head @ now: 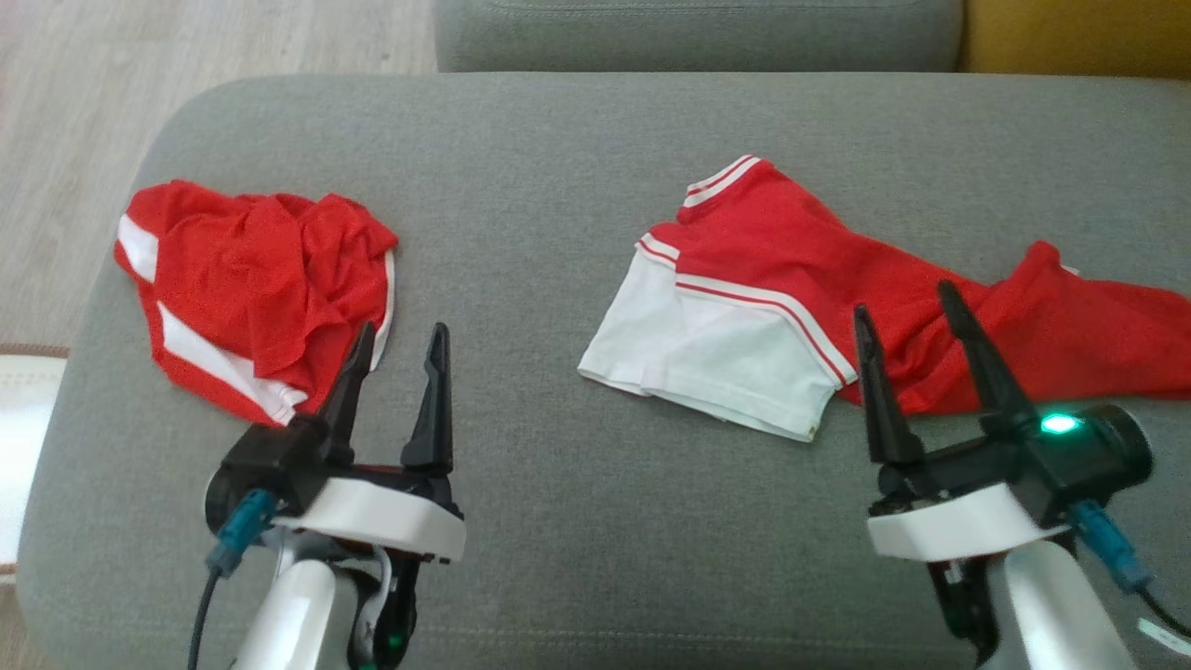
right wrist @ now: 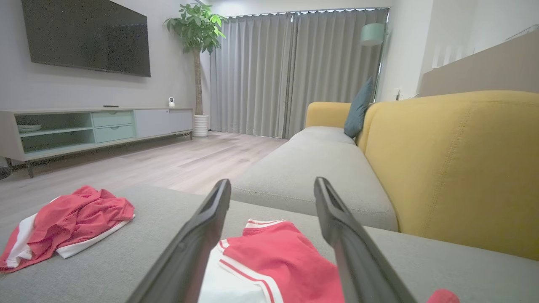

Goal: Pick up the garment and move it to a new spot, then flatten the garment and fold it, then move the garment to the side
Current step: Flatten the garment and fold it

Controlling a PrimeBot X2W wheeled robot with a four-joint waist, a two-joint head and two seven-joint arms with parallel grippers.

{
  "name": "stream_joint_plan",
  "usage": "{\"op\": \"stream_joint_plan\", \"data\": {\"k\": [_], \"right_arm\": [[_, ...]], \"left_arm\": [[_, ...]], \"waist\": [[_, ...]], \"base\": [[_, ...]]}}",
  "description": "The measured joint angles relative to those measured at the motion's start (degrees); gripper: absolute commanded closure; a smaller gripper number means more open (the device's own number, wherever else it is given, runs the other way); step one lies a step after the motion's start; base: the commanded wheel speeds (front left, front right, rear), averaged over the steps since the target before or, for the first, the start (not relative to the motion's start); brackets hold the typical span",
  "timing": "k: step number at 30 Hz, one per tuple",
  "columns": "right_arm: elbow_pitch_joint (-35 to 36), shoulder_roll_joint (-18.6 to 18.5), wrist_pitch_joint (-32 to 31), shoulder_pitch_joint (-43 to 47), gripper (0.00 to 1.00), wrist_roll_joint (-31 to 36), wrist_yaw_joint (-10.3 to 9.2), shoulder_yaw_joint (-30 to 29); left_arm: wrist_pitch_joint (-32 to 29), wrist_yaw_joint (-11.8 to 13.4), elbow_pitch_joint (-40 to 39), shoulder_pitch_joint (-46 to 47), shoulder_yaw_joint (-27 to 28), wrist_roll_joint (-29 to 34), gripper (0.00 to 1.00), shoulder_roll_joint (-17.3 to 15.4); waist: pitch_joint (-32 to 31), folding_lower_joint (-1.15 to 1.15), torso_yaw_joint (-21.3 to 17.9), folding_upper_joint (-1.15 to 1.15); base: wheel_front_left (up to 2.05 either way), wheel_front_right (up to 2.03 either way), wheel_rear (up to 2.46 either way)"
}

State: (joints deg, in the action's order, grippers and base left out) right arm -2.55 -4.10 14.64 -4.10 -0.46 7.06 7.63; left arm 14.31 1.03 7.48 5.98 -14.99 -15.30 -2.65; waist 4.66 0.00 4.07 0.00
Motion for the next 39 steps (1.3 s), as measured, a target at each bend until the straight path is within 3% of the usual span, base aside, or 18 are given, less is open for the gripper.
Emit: {"op": "stream_joint_plan", "data": {"k": [5, 13, 20, 32, 33, 34, 35, 39], "right_arm": [[-3.34, -0.53, 0.00, -0.27, 0.00, 0.12, 0.00, 3.83], [-20.35, -4.69, -0.57, -7.48, 0.00, 2.08, 0.01, 12.88], [-29.72, -5.84, -1.04, -11.82, 0.00, 2.74, 0.01, 14.02], [-34.96, -6.11, -0.68, -14.61, 0.00, 2.72, 0.01, 14.54], [-35.21, -6.10, -0.58, -14.74, 0.28, 2.57, 0.01, 14.54], [-35.40, -6.09, -0.44, -14.96, 0.78, 2.52, 0.01, 14.55], [-35.63, -6.05, -0.44, -15.29, 1.00, 2.43, 0.01, 14.54], [-35.93, -5.81, -0.44, -15.68, 1.00, 0.62, 0.01, 14.34]], "left_arm": [[0.00, -0.01, 0.00, 0.15, -0.98, -0.02, 0.00, 0.01], [0.00, 0.00, 0.81, 1.08, -2.81, -1.01, 0.00, 0.01], [0.00, 0.49, 0.97, 2.74, -2.94, -1.52, 0.00, -0.01], [0.00, 0.58, 1.20, 3.92, -3.52, -1.54, 0.00, 0.00], [0.00, 0.58, 1.20, 4.03, -3.57, -1.54, 0.00, 0.01], [0.00, 0.58, 1.21, 4.05, -3.66, -1.53, 0.00, 0.01], [0.00, 0.59, 1.22, 4.05, -3.70, -1.53, 0.00, 0.01], [0.00, 0.99, 1.31, 4.05, -3.69, -1.53, 0.00, 0.01]], "waist": [[0.90, 0.00, 1.42, 0.00], [4.16, 0.00, 5.21, 0.00], [6.83, 0.00, 8.04, 0.00], [8.46, 0.00, 9.20, 0.00], [8.52, 0.00, 9.17, 0.00], [8.56, 0.00, 9.13, 0.00], [8.58, 0.00, 9.08, 0.00], [8.34, 0.01, 8.61, 0.00]], "base": [[0.00, 0.00, 0.00], [0.00, 0.00, 0.00], [0.00, 0.00, 0.00], [0.00, 0.00, 0.00], [0.00, 0.00, 0.00], [0.00, 0.00, 0.00], [0.00, 0.00, 0.00], [0.00, 0.00, 0.00]]}}
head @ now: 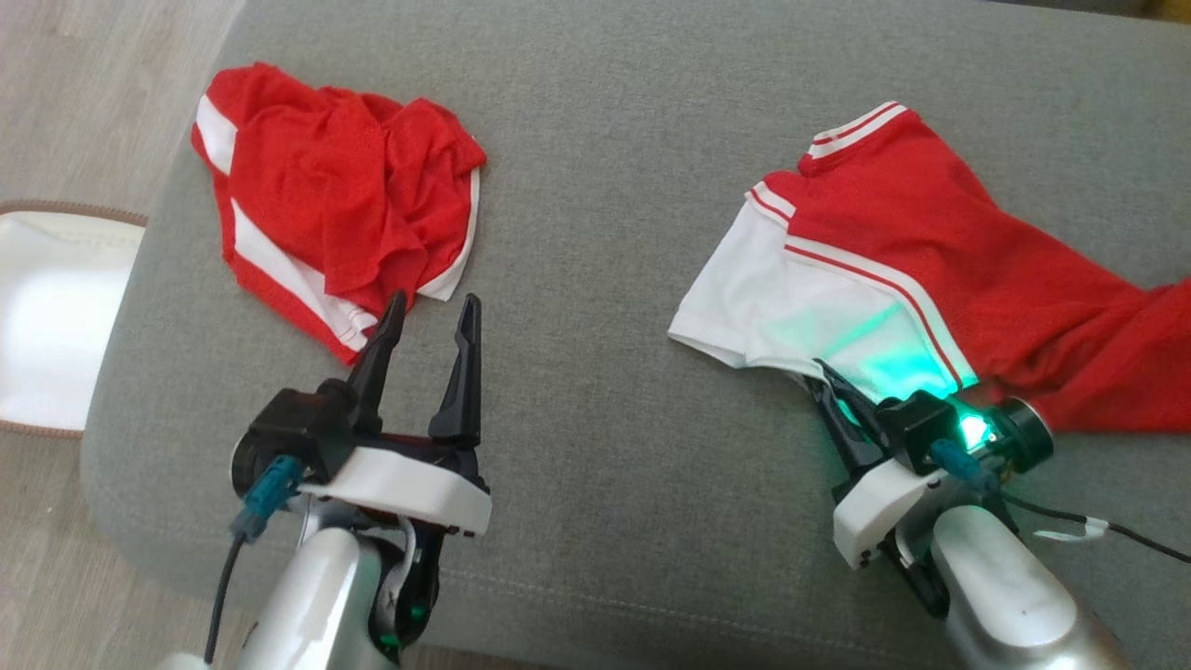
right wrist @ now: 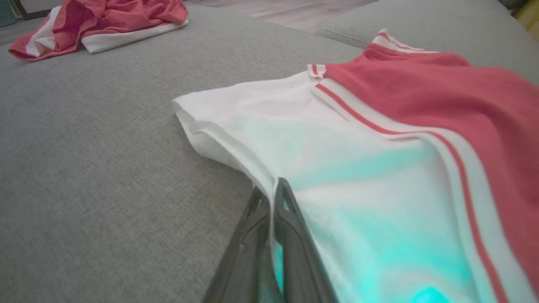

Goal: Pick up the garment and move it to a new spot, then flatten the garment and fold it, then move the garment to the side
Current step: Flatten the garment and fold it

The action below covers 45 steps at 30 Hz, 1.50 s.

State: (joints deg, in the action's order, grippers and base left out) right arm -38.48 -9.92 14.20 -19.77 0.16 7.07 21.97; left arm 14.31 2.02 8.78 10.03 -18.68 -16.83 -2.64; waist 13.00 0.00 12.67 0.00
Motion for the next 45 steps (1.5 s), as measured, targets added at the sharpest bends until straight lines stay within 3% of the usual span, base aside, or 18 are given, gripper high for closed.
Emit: {"op": "stream_joint_plan", "data": {"k": [5, 10, 21, 34, 35, 36, 45], "right_arm": [[0.52, 0.02, 0.01, 0.01, 1.00, -2.04, 0.00, -0.13], [5.38, -0.02, 0.02, 0.05, 1.00, -4.01, 0.00, 0.60], [17.60, -0.94, 0.16, 0.13, 1.00, -10.60, 0.00, 11.33], [17.46, -3.69, -1.11, -0.27, 1.00, -13.27, 0.00, 12.45], [16.82, -3.74, -1.11, -0.46, 0.97, -13.24, 0.00, 11.73], [16.21, -3.72, -1.09, -0.78, 0.00, -13.02, 0.00, 10.89], [12.94, -2.67, -0.97, -0.36, 0.00, -9.53, 0.00, 1.79]], "left_arm": [[0.00, 0.00, 0.32, -0.01, 0.02, 0.00, 0.00, 0.00], [0.00, 0.01, 0.44, -0.07, 0.09, 0.00, 0.00, 0.00], [0.00, 0.00, 0.62, -0.54, 0.35, -0.02, 0.00, 0.00], [0.00, 0.09, 0.54, -2.57, 0.90, -0.58, 0.00, -0.01], [0.00, 0.09, 0.54, -2.57, 0.94, -0.58, 0.00, -0.02], [0.00, 0.09, 0.54, -2.57, 0.96, -0.58, 0.00, -0.02], [0.00, 0.08, 0.63, -2.54, 1.15, -0.58, 0.00, -0.01]], "waist": [[-0.93, 0.00, -0.91, 0.00], [-2.29, 0.00, -1.83, 0.00], [-5.17, 0.00, -2.44, 0.00], [-5.33, 0.00, -2.58, 0.00], [-5.23, 0.00, -2.65, 0.00], [-5.14, 0.00, -2.75, 0.00], [-5.46, 0.00, -3.82, 0.00]], "base": [[0.00, 0.00, 0.00], [0.00, 0.00, 0.00], [0.00, 0.00, 0.00], [0.00, 0.00, 0.00], [0.00, 0.00, 0.00], [0.00, 0.00, 0.00], [0.00, 0.00, 0.00]]}}
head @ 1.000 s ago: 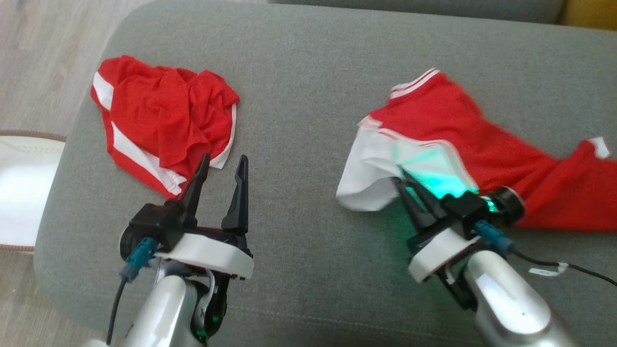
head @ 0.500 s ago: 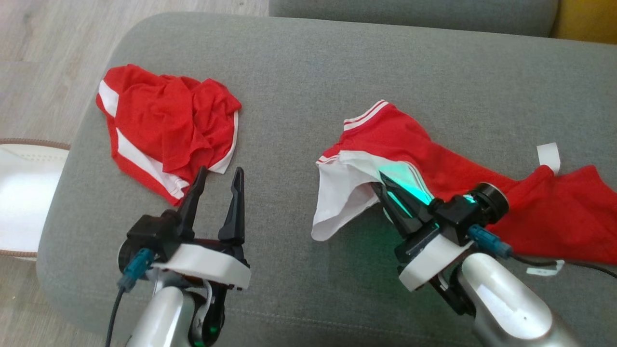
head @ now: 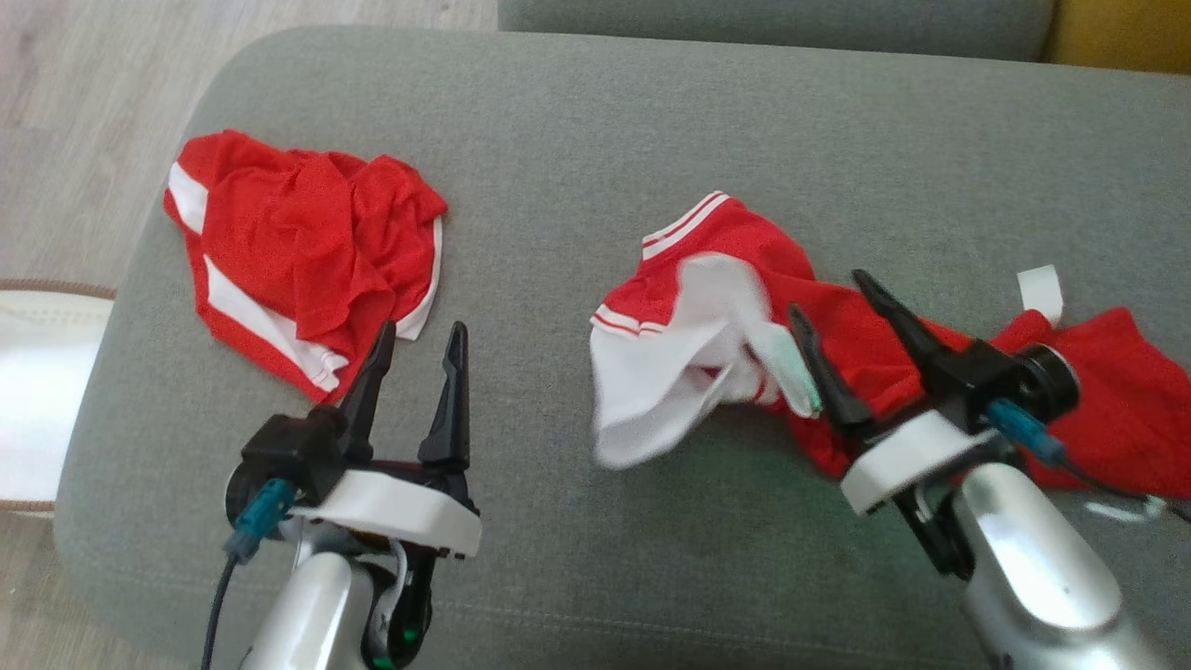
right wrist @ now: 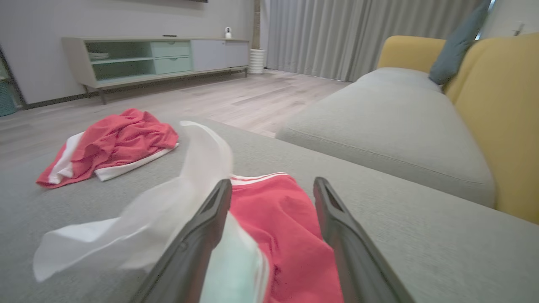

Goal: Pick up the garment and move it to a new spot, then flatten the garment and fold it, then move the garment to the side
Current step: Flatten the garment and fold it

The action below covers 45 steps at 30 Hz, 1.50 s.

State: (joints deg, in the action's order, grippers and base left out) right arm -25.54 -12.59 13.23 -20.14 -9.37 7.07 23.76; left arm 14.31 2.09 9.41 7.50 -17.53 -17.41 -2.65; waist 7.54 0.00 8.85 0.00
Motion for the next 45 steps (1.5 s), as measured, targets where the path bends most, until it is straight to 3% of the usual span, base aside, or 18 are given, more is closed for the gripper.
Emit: {"op": "stream_joint_plan", "data": {"k": [9, 17, 20, 27, 36, 44, 45], "right_arm": [[4.45, 2.40, 0.74, 9.47, 0.00, 1.85, 0.00, -9.03], [11.51, 5.36, 1.13, 16.92, 0.00, 1.90, 0.00, -11.59], [11.79, 6.35, 1.13, 19.36, 0.00, 1.37, 0.00, -11.01], [10.84, 5.77, -2.61, 19.70, 0.00, -6.10, 0.00, -3.35], [6.70, 4.81, -8.54, 18.69, 0.00, -14.10, 0.00, 0.12], [5.15, 4.59, -9.10, 15.22, 0.00, -17.30, 0.00, 1.21], [4.94, 4.55, -8.93, 15.07, 0.05, -17.39, 0.00, 1.30]], "left_arm": [[0.00, -0.08, -0.25, -0.21, 1.02, 0.02, 0.00, 0.00], [0.00, -0.11, -1.18, -0.82, 1.19, 0.10, 0.00, -0.01], [0.00, -0.12, -1.24, -1.98, 1.04, 0.10, 0.00, -0.02], [0.00, -0.16, -1.07, -2.40, -0.07, 0.10, 0.00, -0.02], [0.00, -0.16, -0.58, -2.16, -0.27, 0.10, 0.00, -0.03], [0.00, -0.16, -0.29, -0.54, -0.32, 0.10, 0.00, -0.03], [0.00, -0.16, -0.21, -0.43, -0.31, 0.10, 0.00, -0.03]], "waist": [[-1.79, 0.00, -2.44, 0.00], [-3.30, 0.00, -4.35, 0.00], [-3.48, 0.00, -4.63, 0.00], [-2.97, 0.00, -3.96, 0.00], [-0.78, 0.00, -2.17, 0.00], [1.39, 0.00, -0.30, 0.00], [1.52, 0.00, -0.20, 0.00]], "base": [[0.00, 0.00, 0.00], [0.00, 0.00, 0.00], [0.00, 0.00, 0.00], [0.00, 0.00, 0.00], [0.00, 0.00, 0.00], [0.00, 0.00, 0.00], [0.00, 0.00, 0.00]]}}
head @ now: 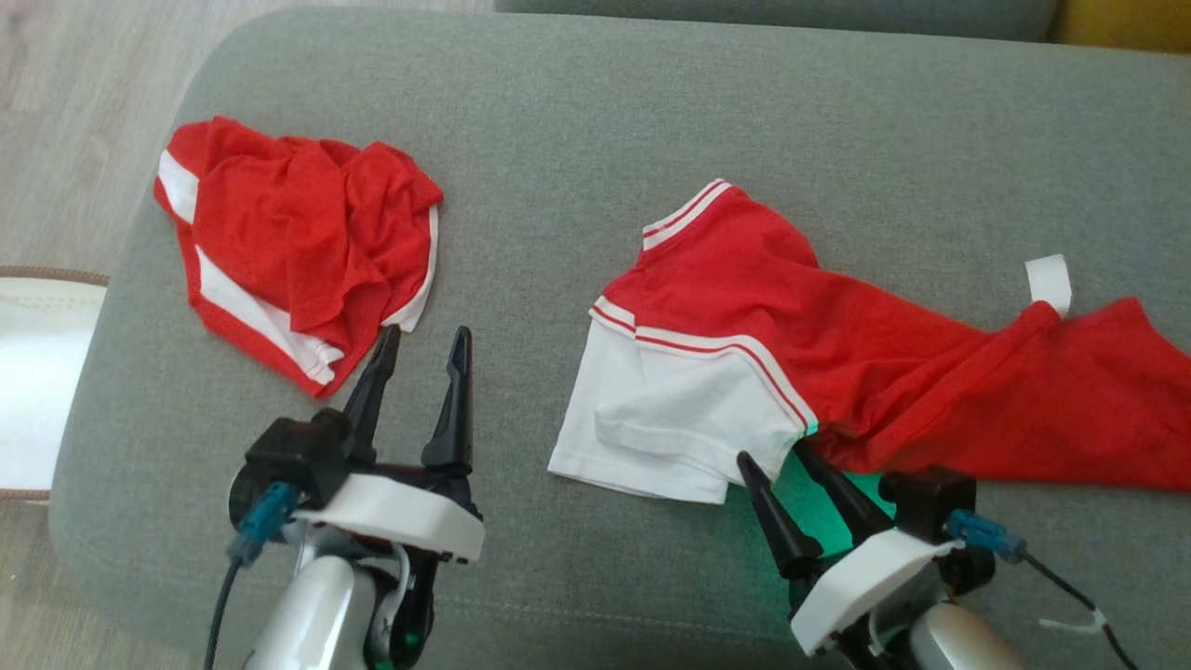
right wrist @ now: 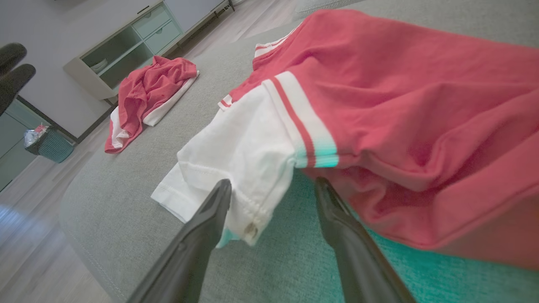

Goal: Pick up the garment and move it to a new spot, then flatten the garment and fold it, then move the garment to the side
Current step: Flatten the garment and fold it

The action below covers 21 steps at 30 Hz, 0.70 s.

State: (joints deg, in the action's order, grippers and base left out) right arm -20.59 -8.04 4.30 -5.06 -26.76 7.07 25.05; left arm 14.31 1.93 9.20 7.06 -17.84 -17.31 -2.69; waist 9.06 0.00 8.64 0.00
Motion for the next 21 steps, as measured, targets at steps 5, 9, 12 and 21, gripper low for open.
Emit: {"op": "stream_joint_plan", "data": {"k": [5, 9, 12, 21], "right_arm": [[-0.29, -0.32, 0.82, -0.32, 1.00, -0.48, 0.00, 0.49], [0.10, -0.94, 1.82, -0.34, 1.00, -0.47, 0.00, 0.55], [1.59, -1.70, 1.86, -0.32, 1.00, -0.43, 0.00, 0.36], [10.45, -3.24, 0.66, -1.23, 1.00, 0.23, 0.00, -1.56]], "left_arm": [[0.00, 0.00, 0.11, 0.19, 0.00, 0.00, 0.00, 0.00], [0.00, 0.01, 0.29, 0.19, 0.02, 0.00, 0.00, 0.01], [0.00, 0.02, 0.33, 0.16, 0.03, 0.00, 0.00, 0.01], [0.00, 0.04, 0.15, 0.06, -0.01, -0.01, 0.00, 0.00]], "waist": [[0.14, 0.00, 0.10, 0.00], [-0.42, 0.00, -0.19, 0.00], [-1.15, 0.00, -0.56, 0.00], [-2.59, 0.00, -1.41, 0.00]], "base": [[0.00, 0.00, 0.00], [0.00, 0.00, 0.00], [0.00, 0.00, 0.00], [0.00, 0.00, 0.00]]}}
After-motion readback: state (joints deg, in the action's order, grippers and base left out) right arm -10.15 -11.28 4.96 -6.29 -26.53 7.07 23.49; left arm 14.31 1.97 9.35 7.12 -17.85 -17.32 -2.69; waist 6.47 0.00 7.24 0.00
